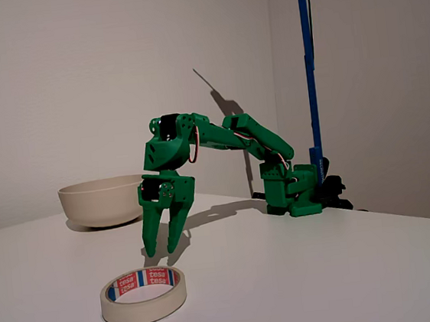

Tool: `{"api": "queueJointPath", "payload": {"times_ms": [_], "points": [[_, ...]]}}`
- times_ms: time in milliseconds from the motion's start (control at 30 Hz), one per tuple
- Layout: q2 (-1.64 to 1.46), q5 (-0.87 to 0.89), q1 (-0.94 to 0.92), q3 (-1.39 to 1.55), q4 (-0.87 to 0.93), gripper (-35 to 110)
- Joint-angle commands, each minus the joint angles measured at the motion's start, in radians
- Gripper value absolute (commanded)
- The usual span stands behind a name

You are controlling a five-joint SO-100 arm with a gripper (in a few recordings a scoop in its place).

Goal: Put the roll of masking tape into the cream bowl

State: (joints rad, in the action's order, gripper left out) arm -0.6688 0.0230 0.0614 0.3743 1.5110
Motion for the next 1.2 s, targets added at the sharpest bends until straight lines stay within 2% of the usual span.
{"api": "queueJointPath", "payload": {"times_ms": [0, 600, 1167], "points": [[-0.026, 0.012, -0.003, -0.069, 0.0, 13], [-0.043, 0.021, -0.011, -0.101, -0.129, 17], [-0.029, 0.072, 0.069, -0.103, -0.089, 16]]}}
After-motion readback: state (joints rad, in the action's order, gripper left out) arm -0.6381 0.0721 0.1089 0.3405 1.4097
